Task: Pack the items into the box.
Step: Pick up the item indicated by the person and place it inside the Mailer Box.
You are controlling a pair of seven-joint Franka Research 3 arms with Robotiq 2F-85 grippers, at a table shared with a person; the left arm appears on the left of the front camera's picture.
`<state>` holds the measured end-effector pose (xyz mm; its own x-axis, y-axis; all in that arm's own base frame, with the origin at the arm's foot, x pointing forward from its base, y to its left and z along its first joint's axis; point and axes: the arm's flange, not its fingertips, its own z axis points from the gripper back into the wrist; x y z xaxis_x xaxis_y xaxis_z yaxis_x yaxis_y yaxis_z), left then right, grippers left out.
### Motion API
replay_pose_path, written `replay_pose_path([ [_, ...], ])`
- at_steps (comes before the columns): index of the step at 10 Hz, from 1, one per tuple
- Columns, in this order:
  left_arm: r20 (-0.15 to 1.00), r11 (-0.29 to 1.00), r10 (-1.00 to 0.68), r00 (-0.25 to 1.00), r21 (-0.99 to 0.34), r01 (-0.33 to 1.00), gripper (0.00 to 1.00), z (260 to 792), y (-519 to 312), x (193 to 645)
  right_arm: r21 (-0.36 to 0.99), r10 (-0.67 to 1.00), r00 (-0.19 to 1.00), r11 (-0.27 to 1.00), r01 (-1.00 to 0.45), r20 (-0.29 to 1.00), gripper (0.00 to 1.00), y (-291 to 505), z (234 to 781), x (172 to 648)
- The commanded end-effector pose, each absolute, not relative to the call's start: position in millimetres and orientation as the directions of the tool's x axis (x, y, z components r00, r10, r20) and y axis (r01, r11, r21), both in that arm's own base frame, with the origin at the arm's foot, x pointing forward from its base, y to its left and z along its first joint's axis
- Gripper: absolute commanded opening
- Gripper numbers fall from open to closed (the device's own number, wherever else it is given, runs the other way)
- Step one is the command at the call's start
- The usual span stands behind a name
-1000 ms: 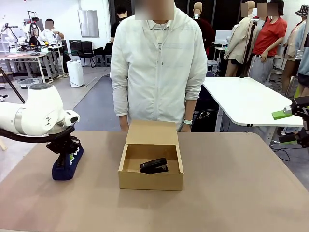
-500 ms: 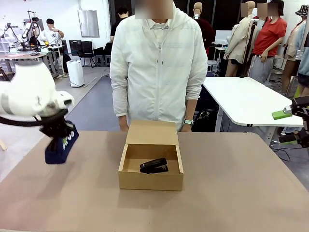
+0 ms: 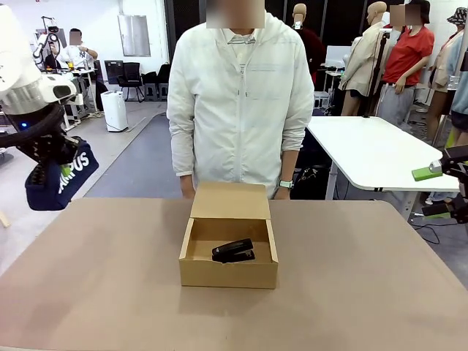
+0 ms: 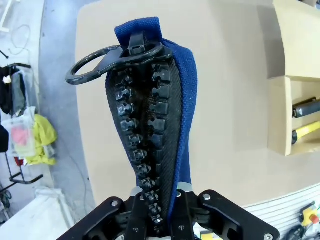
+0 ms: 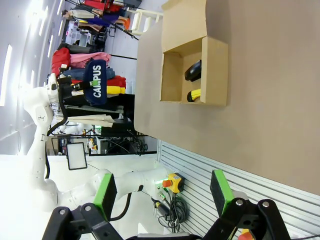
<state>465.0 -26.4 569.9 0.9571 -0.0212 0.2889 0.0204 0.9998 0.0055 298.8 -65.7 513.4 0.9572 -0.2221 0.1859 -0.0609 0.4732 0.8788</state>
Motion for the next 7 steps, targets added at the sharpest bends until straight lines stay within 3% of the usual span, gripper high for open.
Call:
replay_pose_path([
  [1, 0.292, 1.000, -0.022, 0.956, 0.003, 0.022, 0.00, 556, -31, 477, 0.871, -0.213, 0.959, 0.487, -0.062, 0.187, 1.00, -67, 514, 297],
  [2, 0.289, 1.000, -0.021, 0.957, 0.006, 0.020, 0.00, 570, -26, 465, 0.871, -0.213, 0.959, 0.487, -0.062, 0.187, 1.00, -67, 514, 297],
  [3, 0.467, 0.943, -0.263, 0.844, -0.059, 0.327, 0.00, 572, -48, 465, 0.871, -0.213, 0.959, 0.487, -0.062, 0.187, 1.00, -67, 514, 297],
  [4, 0.576, 0.799, -0.461, 0.675, -0.061, 0.598, 0.00, 579, -88, 468, 0.871, -0.213, 0.959, 0.487, -0.062, 0.187, 1.00, -67, 514, 297],
  [5, 0.637, 0.614, -0.589, 0.497, -0.046, 0.788, 0.00, 583, -136, 465, 0.871, -0.213, 0.959, 0.487, -0.062, 0.187, 1.00, -67, 514, 297],
  [6, 0.675, 0.370, -0.671, 0.306, -0.053, 0.927, 0.00, 581, -187, 460, 0.871, -0.213, 0.959, 0.487, -0.062, 0.187, 1.00, -67, 514, 297],
  [7, 0.653, 0.201, -0.733, 0.189, -0.058, 0.978, 0.00, 578, -224, 455, 0.871, -0.213, 0.959, 0.487, -0.062, 0.187, 1.00, -67, 514, 297],
])
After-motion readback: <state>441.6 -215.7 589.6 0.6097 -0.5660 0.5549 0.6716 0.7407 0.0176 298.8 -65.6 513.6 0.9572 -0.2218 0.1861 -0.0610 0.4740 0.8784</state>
